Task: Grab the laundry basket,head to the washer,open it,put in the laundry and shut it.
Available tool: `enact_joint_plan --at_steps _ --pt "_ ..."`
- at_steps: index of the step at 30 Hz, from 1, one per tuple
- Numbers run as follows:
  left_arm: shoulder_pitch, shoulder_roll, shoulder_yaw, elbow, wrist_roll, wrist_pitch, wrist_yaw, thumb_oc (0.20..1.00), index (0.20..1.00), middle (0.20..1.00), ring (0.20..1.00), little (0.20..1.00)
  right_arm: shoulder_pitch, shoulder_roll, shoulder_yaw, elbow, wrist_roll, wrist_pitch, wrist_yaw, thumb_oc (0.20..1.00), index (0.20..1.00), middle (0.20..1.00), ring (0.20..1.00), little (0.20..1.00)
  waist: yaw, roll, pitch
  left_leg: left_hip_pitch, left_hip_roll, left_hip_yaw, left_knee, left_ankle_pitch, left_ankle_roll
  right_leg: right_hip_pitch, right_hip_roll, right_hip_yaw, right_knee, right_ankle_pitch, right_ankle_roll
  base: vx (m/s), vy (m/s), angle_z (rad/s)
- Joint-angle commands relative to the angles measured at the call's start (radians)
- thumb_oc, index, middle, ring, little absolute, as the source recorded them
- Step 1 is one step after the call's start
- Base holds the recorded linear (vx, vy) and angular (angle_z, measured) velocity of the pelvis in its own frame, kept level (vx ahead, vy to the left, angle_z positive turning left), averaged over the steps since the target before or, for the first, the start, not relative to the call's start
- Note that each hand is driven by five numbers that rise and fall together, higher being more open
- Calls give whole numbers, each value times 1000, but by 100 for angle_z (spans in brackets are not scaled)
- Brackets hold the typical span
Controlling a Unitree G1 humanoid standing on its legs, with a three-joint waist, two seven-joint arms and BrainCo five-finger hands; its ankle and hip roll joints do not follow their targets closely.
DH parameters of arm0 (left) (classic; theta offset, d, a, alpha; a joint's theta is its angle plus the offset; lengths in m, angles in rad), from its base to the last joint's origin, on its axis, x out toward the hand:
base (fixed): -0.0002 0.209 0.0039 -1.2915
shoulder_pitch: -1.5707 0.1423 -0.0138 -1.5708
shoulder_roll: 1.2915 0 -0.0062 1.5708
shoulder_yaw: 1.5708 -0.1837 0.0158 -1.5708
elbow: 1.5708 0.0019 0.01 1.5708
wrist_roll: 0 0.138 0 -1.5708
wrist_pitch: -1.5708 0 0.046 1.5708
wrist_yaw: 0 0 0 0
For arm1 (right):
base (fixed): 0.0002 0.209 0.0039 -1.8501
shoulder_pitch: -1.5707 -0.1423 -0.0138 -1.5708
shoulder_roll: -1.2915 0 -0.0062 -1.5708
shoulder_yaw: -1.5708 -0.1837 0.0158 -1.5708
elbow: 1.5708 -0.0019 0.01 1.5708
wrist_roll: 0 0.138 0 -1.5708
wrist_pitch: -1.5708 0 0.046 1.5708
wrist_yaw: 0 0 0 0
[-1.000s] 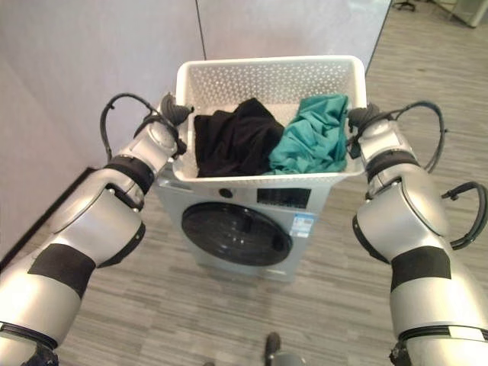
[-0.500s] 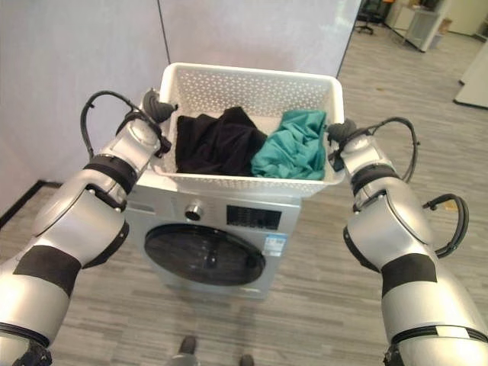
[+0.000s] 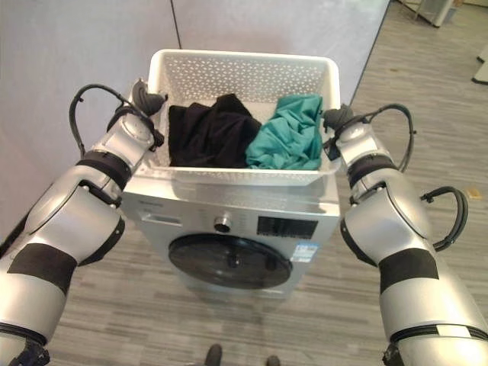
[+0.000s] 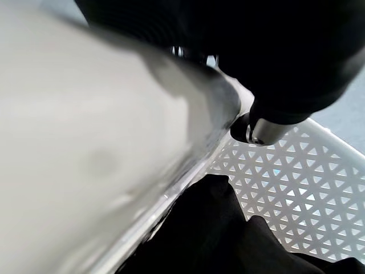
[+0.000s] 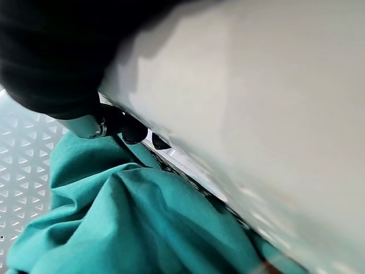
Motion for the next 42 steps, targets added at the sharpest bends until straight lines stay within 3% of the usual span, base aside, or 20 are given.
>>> enact_joint_plan --at_steps 1,2,3,15,20,25,28,42 --pt "-248 -103 -81 73 42 -89 0 357 357 357 357 357 -170 49 83 82 -34 -45 -36 357 357 357 357 357 24 5 63 25 34 -3 -53 -15 2 -4 -63 1 22 -34 84 -19 18 17" --pt "-251 -107 -79 74 34 -90 1 677 677 677 677 677 -178 53 92 89 -39 -41 -37 595 595 595 595 595 22 4 69 16 33 -4 -53 -11 2 -11 -63 -2 21 -32 84 -30 23 7" --pt "-254 -113 -73 79 24 -86 -2 1000 1000 1000 1000 1000 -185 60 105 102 -55 -28 -26 1000 1000 1000 1000 1000 18 1 78 7 30 -4 -53 -9 4 -22 -62 -4 23 -31 83 0 0 0" --pt "-233 -133 -65 107 52 -55 -22 1000 1000 1000 1000 1000 -184 79 123 129 -119 2 13 1000 1000 1000 1000 1000 15 -1 81 31 31 2 -53 -28 13 -9 -66 -1 24 -39 83 16 5 2" --pt "-240 -121 -56 101 30 -63 5 1000 1000 1000 1000 1000 -194 70 66 89 1 -35 -44 1000 1000 1000 1000 1000 21 -1 71 58 39 11 -53 -41 14 8 -68 2 18 -41 86 41 15 -9" --pt "-233 -55 13 -35 -8 -153 128 1000 1000 1000 1000 1000 -179 47 28 -7 90 -122 -113 1000 1000 1000 1000 1000 12 -3 66 74 40 20 -53 -54 13 21 -69 9 13 -48 89 0 0 0" --pt "-217 -25 9 -48 12 -173 162 1000 1000 1000 1000 1000 -163 34 16 -38 112 -162 -136 1000 1000 1000 1000 1000 4 -1 56 85 40 27 -53 -62 12 29 -71 11 12 -50 93 18 14 -2" --pt "-212 -6 5 20 -61 -162 65 1000 1000 1000 1000 1000 -175 23 -10 -27 158 -170 -136 1000 1000 1000 1000 1000 -1 19 6 126 43 32 -53 -81 8 63 -76 6 2 -54 98 22 6 -2"
